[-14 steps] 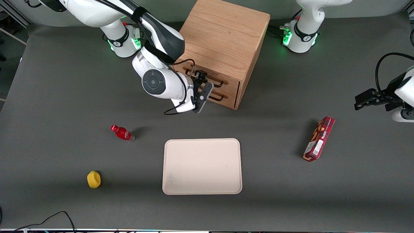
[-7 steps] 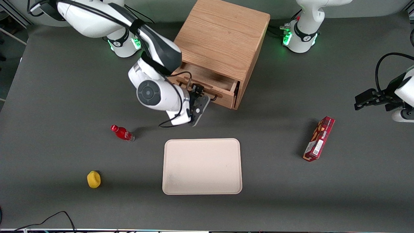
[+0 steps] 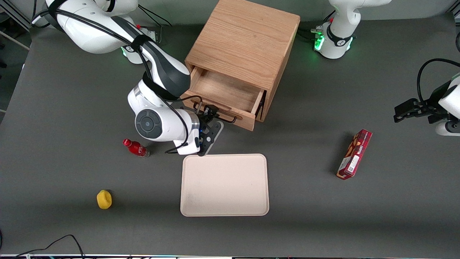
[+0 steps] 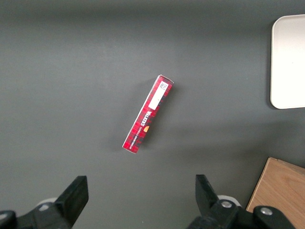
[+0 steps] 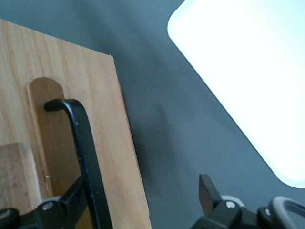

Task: Open upper drawer
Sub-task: 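Pull the upper drawer handle outward from the cabinet with the right gripper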

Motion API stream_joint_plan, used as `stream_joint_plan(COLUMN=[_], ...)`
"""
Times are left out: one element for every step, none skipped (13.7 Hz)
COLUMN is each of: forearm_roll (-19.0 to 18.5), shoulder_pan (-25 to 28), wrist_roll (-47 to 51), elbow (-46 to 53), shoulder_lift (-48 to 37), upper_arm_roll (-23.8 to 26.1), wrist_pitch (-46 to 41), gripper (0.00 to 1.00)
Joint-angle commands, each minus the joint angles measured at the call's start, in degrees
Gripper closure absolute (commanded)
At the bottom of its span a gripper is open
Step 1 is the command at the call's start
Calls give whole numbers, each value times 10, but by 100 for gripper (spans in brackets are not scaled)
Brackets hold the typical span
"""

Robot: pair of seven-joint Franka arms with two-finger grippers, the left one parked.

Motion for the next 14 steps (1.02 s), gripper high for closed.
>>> stream_joint_plan(forearm_roll=[-8,-8,-9,-9,-8,-9,-9,-9,-9,-9,-9,-9,-9,-9], shoulder_pan=[9,9,8,10,11,11,11,11,11,11,10,11,12,12], wrist_roll=[-11,-11,-11,-12,-13,-13,-13,-13,-13,-13,-13,-13,-14,-22], elbow=[58,65,69,77,85,92,101,113,122,129,135,138,140,140], shoulder_lift=[36,40,43,46,48,51,53,62,66,68,73,75,76,76], upper_arm_roll=[-13,-13,-13,-22,-28,-30,-35,-40,-42,-43,-44,-54,-61,-62], wrist_pitch=[-12,-12,-12,-12,-12,-12,-12,-12,-12,-12,-12,-12,-12,-12], gripper=[0,0,0,0,0,0,0,0,0,0,0,0,0,0])
